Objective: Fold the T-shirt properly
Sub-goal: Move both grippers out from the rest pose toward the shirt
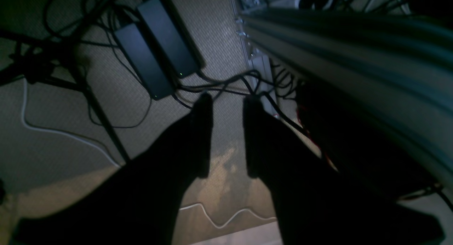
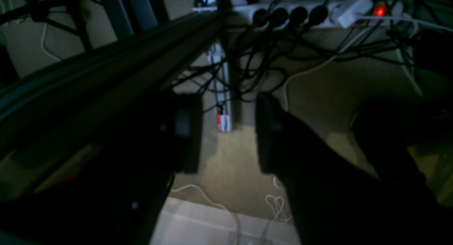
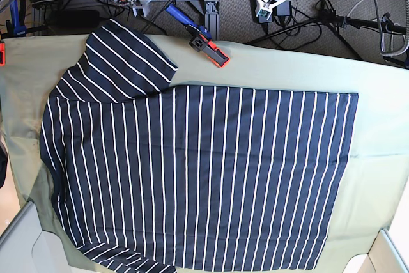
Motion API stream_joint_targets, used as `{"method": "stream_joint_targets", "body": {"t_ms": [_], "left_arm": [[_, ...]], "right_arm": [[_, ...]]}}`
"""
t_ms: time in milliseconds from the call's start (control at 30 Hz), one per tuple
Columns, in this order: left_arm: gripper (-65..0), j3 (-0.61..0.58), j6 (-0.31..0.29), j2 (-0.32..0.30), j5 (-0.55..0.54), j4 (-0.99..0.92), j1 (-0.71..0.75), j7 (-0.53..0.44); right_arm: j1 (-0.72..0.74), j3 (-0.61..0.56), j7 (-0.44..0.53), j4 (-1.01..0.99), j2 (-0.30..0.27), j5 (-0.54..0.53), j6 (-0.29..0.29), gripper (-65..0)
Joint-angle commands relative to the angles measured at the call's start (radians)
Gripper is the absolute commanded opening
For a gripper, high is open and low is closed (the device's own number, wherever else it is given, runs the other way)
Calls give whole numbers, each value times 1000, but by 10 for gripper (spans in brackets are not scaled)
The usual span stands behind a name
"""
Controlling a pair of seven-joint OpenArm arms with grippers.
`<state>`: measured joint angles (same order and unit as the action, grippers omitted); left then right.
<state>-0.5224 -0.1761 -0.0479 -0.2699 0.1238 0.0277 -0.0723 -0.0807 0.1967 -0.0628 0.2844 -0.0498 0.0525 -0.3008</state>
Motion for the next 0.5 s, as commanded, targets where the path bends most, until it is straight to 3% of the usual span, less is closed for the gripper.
{"method": "stream_joint_targets", "body": {"t_ms": [0, 267, 467], "left_arm": [[-463, 1, -27, -2, 2, 14, 9, -10], [-463, 1, -27, -46, 5, 137, 105, -10], [-463, 1, -27, -89, 5, 235, 175, -11]], "right_arm": [[0, 1, 11, 10, -6, -3, 52, -396], [-23, 1, 10, 21, -6, -3, 52, -396], [-136, 1, 10, 119, -20, -3, 50, -396]]}}
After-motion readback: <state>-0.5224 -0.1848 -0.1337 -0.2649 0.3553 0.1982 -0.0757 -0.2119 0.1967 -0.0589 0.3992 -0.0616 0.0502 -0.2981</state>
